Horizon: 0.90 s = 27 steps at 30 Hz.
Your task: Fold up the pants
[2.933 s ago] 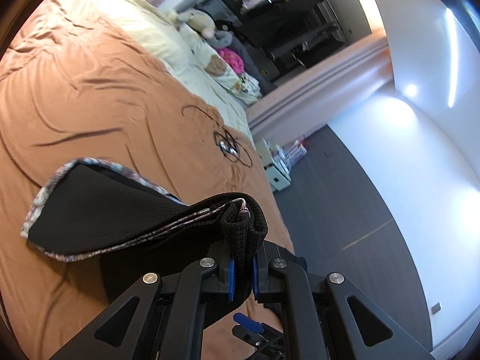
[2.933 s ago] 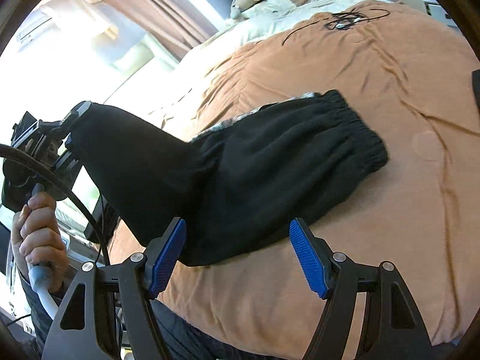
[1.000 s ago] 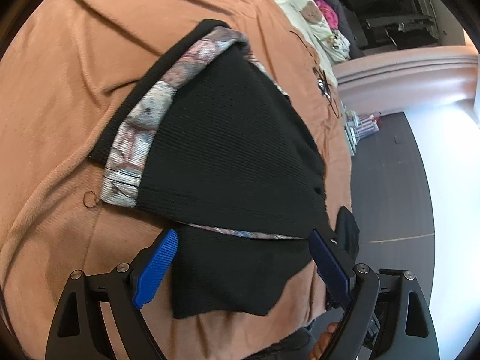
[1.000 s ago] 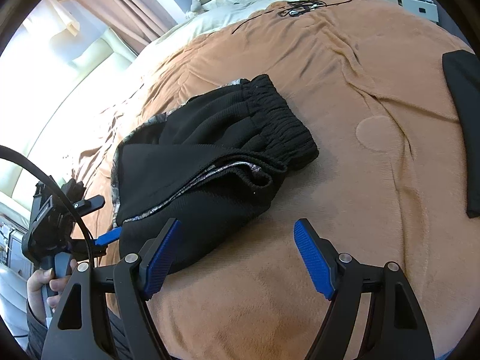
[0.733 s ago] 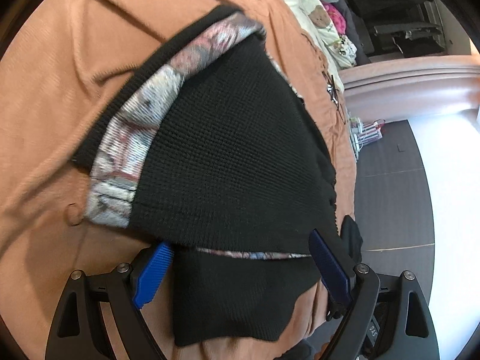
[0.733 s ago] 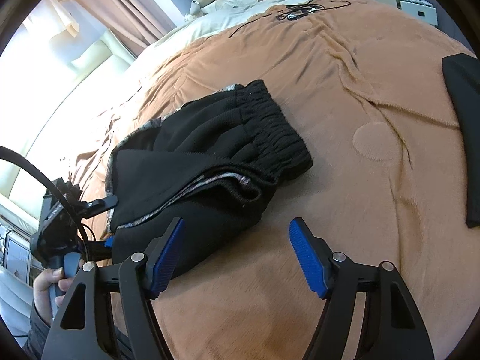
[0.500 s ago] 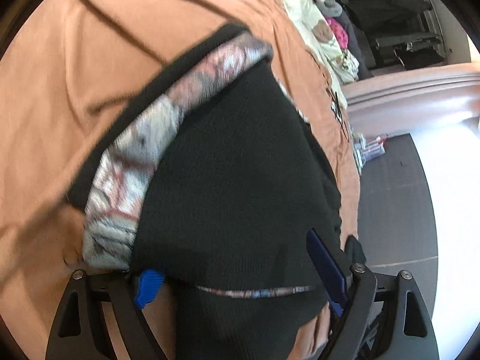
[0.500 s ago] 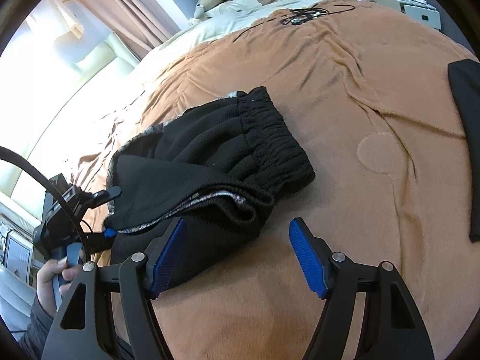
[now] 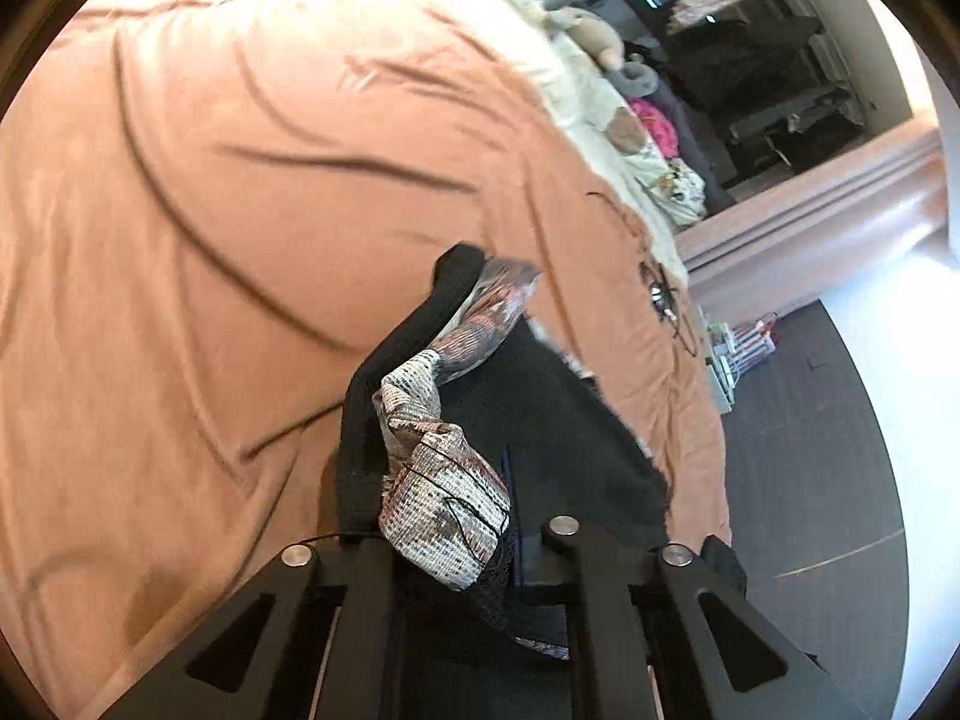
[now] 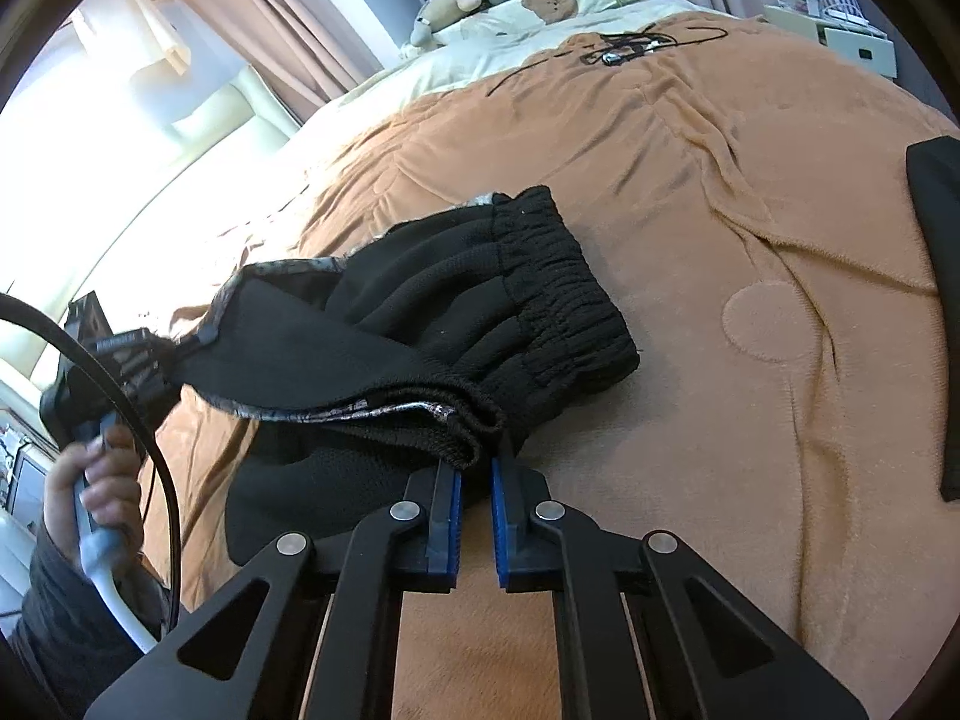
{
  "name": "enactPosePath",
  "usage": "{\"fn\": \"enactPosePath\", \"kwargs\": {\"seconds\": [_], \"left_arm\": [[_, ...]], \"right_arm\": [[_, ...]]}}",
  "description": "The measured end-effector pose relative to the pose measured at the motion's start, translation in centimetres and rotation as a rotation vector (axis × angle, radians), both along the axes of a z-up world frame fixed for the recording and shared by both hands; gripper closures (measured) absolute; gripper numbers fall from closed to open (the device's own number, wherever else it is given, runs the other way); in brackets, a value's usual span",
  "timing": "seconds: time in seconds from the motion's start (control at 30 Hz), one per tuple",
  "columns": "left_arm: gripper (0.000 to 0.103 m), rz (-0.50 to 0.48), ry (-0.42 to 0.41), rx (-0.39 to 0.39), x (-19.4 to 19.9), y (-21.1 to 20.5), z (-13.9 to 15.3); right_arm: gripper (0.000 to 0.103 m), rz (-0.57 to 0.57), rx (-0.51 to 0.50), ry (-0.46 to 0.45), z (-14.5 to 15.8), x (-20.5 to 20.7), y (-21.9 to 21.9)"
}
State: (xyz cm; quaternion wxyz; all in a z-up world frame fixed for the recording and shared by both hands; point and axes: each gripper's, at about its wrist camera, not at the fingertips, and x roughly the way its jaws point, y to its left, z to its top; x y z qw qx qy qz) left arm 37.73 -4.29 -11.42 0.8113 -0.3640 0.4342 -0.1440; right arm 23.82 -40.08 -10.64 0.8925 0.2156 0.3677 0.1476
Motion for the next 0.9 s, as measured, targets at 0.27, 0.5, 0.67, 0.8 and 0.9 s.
{"fn": "enactPosePath", "kwargs": {"seconds": [0.27,0.5,0.67,0.8,0.9], "left_arm": [[0.097,-0.085,-0.100,0.019,2.8,-1.8,4.9],[0.097,-0.190,-0.116,0.071,6.9,-6.2,7.8],[0.097,-0.258,-0.108,0.114,9.4,-9.3,8.4],[0.097,-0.299,-0.102,0.137,10.8,-11.7,8.2],[0.097,-0.335,-0.093,0.152,12.0,-13.8,7.8]], "right_arm": [[0.099,-0.008,0.059,-0.027,0.4,-1.4,-1.4],[0.099,-0.015,0.104,-0.015,-0.1,-1.6,-2.6],[0.099,-0.021,0.122,-0.009,-0.4,-1.5,-3.0],[0.099,-0.032,0.152,0.001,-0.9,-1.6,-3.6],[0.099,-0.039,0.167,0.017,-1.4,-1.7,-3.9]]}}
